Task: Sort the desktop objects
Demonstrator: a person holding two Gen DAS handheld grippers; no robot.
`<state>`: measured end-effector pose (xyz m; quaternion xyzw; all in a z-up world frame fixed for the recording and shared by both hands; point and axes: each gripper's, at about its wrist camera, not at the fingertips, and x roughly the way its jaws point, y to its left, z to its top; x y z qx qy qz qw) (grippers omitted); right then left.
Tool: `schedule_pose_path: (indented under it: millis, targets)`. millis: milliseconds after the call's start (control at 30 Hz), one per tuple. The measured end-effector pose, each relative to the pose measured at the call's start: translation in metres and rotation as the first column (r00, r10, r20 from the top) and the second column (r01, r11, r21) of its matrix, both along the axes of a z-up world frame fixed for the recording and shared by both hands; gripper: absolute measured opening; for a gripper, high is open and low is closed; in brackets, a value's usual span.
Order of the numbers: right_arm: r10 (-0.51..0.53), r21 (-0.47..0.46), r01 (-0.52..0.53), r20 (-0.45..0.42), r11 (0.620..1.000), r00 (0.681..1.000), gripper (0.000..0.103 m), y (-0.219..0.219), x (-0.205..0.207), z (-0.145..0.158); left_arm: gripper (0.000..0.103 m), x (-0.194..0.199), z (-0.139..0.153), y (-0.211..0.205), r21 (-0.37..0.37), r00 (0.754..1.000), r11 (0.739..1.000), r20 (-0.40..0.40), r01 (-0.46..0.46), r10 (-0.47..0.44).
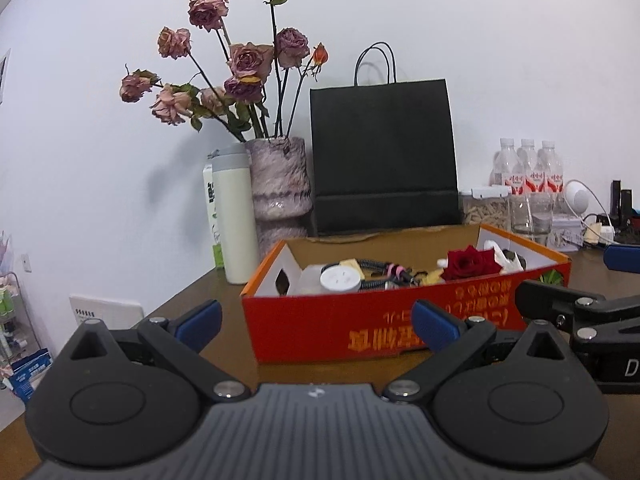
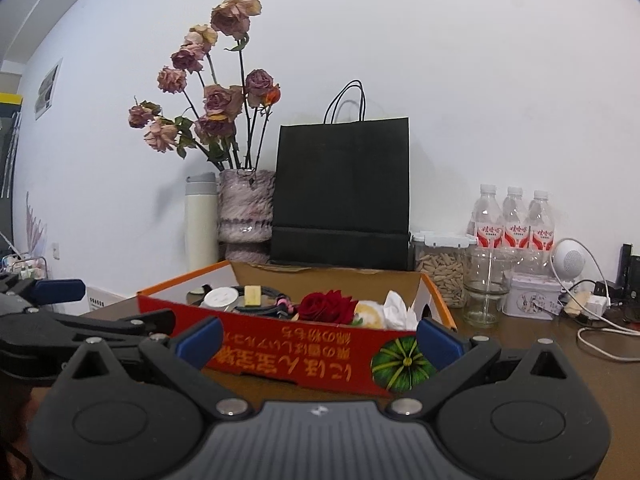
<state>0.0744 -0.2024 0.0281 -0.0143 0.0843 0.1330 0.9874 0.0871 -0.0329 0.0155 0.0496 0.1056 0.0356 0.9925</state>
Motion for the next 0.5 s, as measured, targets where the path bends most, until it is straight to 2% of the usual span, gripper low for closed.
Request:
schedule_pose_path:
  millis: [333, 500]
  targets:
    - [-0.011, 0.004, 0.012, -0.016, 1.0, 1.0, 0.103, 0.0, -0.026, 0.001, 0.103, -0.023, 0.0, 0.001, 0.009, 1.0, 1.0, -0.025, -0.005, 0.005]
    - [-0.029, 0.007, 0.029, -0.039, 1.0, 0.999, 0.103, 0.0, -0.033, 0.0, 0.103, -0.029, -0.001, 0.002, 0.002, 0.996, 1.0, -0.09, 0.006, -0.005]
